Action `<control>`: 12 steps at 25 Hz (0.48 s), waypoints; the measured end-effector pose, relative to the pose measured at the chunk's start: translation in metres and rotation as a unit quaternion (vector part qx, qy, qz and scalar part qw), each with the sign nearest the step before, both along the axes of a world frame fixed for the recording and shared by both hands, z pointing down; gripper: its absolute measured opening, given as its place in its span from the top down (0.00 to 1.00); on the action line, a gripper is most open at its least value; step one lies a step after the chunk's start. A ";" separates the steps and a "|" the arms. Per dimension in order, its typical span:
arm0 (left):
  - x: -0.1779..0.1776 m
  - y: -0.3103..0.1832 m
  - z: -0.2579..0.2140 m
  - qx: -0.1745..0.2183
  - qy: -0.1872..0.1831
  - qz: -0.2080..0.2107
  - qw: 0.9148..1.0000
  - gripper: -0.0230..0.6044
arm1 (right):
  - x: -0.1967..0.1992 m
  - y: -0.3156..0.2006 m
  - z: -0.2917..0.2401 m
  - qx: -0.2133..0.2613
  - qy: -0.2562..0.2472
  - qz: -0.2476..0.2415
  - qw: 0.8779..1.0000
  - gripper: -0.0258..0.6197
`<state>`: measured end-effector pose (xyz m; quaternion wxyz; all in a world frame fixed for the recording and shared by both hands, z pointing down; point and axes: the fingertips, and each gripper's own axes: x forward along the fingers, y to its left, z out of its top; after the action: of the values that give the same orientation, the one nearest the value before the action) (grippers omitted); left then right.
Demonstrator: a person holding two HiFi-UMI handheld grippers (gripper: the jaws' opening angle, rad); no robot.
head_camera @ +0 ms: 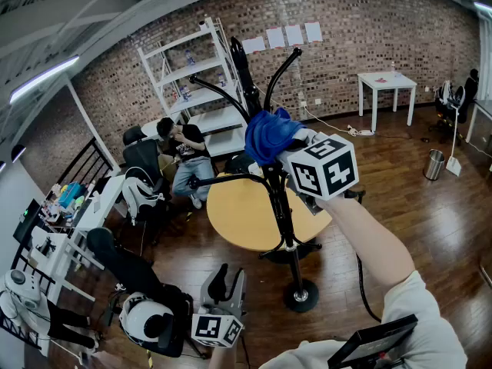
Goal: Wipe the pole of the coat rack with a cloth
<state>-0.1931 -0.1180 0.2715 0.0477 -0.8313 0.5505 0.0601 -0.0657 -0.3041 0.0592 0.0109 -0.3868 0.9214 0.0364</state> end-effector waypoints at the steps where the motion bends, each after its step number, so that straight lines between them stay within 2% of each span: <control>1: -0.002 -0.003 -0.001 -0.005 0.002 -0.001 1.000 0.69 | -0.006 0.005 0.017 -0.015 0.001 -0.002 1.000 0.81; 4: -0.004 -0.011 -0.008 -0.019 0.010 0.001 1.000 0.69 | -0.018 0.010 0.068 -0.052 -0.003 -0.003 0.999 0.81; 7: -0.003 -0.016 -0.013 -0.017 0.013 0.002 1.000 0.69 | -0.017 0.002 0.104 -0.060 -0.016 0.005 0.998 0.81; 9: -0.005 -0.019 -0.010 -0.008 0.010 -0.003 1.000 0.69 | -0.020 0.012 0.103 -0.046 -0.019 -0.005 0.999 0.81; 12: -0.004 -0.023 -0.014 -0.010 0.012 -0.019 1.000 0.69 | -0.033 0.043 0.059 0.018 -0.015 -0.048 0.999 0.81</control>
<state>-0.1972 -0.1406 0.2573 0.0341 -0.8204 0.5671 0.0642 -0.0983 -0.2614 0.1185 0.0334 -0.3421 0.9379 0.0469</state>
